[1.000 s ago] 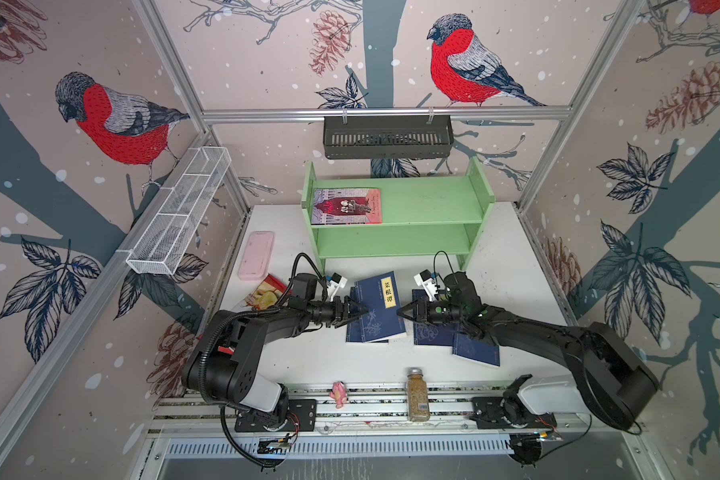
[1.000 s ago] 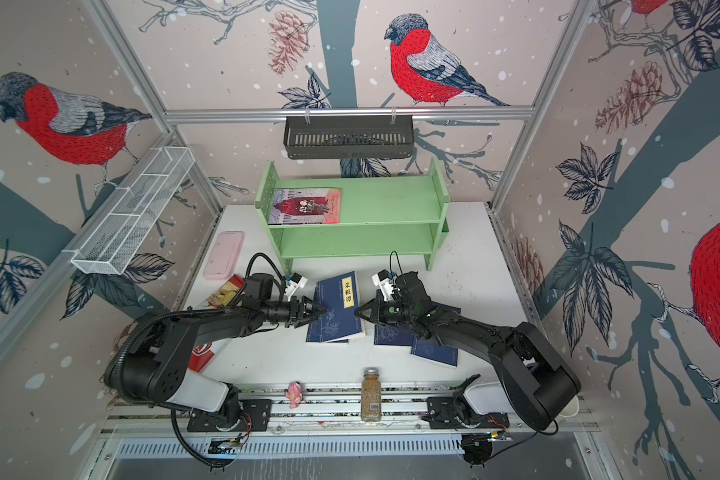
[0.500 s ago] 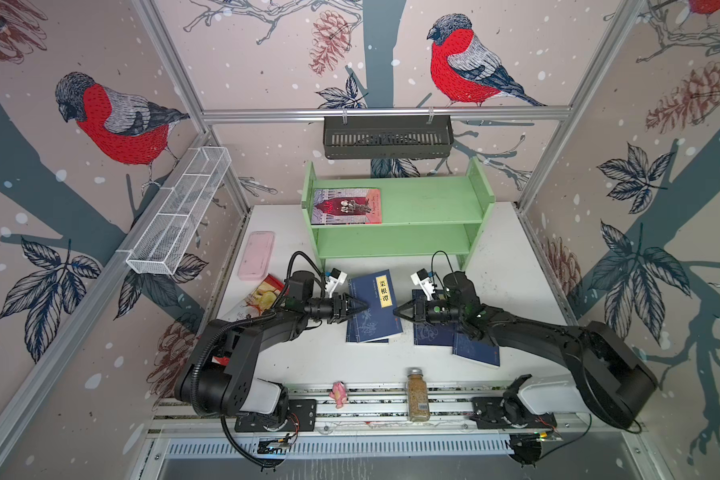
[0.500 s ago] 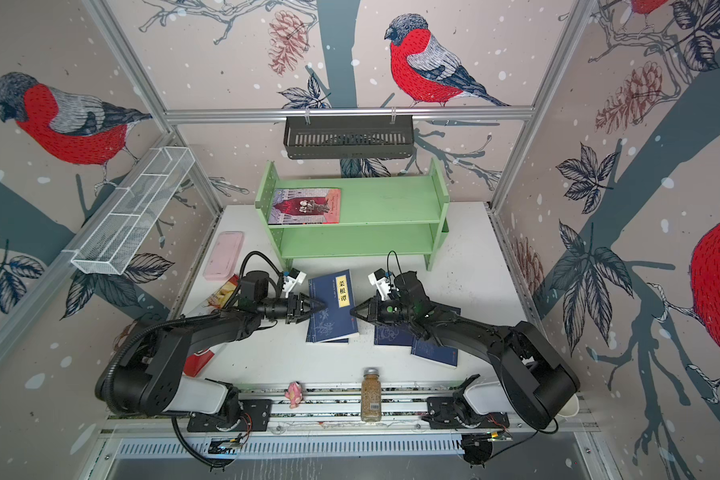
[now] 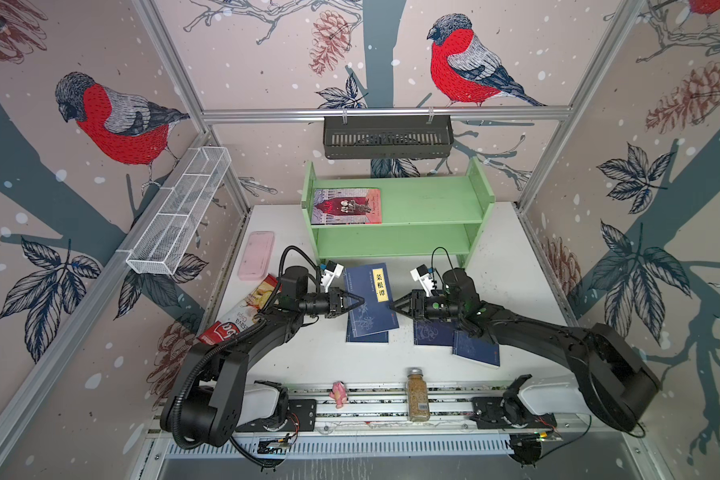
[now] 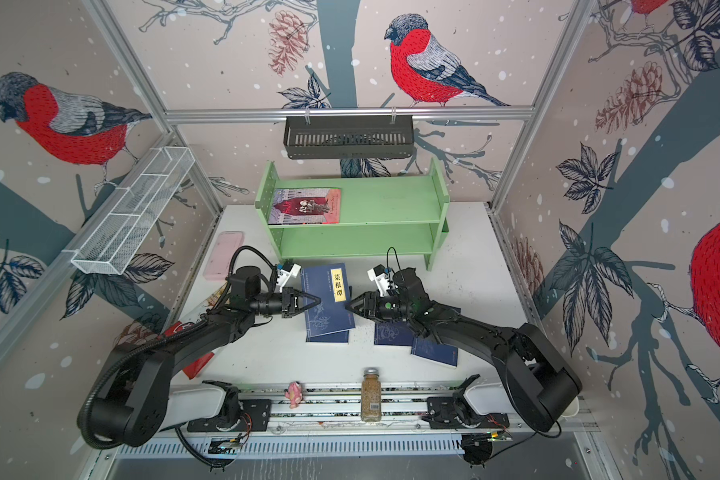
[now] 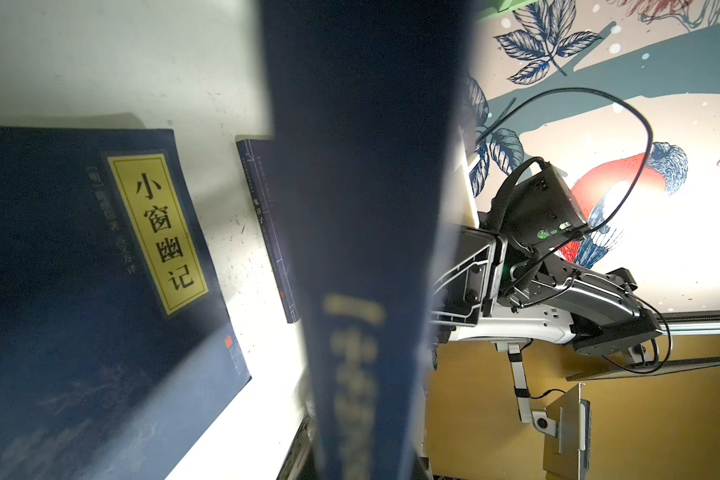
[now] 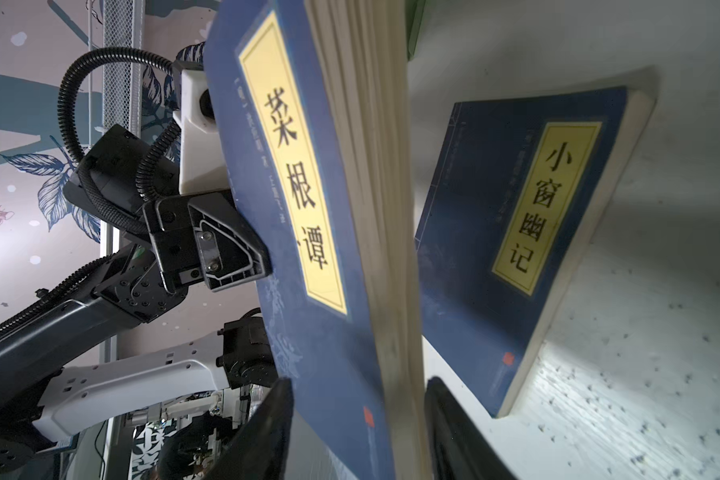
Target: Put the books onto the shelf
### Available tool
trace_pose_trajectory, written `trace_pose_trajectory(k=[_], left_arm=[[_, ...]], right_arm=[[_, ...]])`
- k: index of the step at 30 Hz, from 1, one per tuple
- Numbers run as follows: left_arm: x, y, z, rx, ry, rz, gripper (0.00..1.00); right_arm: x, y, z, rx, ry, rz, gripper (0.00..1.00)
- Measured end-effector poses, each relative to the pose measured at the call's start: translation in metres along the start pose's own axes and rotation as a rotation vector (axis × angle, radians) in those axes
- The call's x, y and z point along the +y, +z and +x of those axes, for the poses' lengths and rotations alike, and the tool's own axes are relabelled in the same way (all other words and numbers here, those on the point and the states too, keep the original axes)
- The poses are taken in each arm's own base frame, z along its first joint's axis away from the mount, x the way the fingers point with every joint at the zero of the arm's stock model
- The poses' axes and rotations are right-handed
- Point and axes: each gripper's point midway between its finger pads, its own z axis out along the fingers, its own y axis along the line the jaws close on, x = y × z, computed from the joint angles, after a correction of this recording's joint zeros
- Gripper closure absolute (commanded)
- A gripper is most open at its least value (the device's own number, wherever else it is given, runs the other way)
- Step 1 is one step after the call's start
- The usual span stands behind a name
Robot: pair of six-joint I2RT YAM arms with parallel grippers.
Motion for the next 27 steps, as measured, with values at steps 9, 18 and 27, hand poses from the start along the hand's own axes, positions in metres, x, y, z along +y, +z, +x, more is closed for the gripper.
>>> trace_pose_trajectory(k=[9, 18, 27], left_arm=[[-0.036, -0.015, -0.023, -0.047, 0.077, -0.015, 1.0], [-0.033, -0.021, -0.029, -0.123, -0.098, -0.037, 1.0], [-0.031, -0.028, -0.035, -0.195, -0.205, 0.013, 1.0]], right_arm=[[0.04, -0.026, -0.01, -0.112, -0.042, -0.011, 0.29], [0.069, -0.009, 0.032, -0.069, -0.013, -0.044, 0.26], [0.08, 0.01, 0.041, -0.129, 0.021, -0.076, 0.25]])
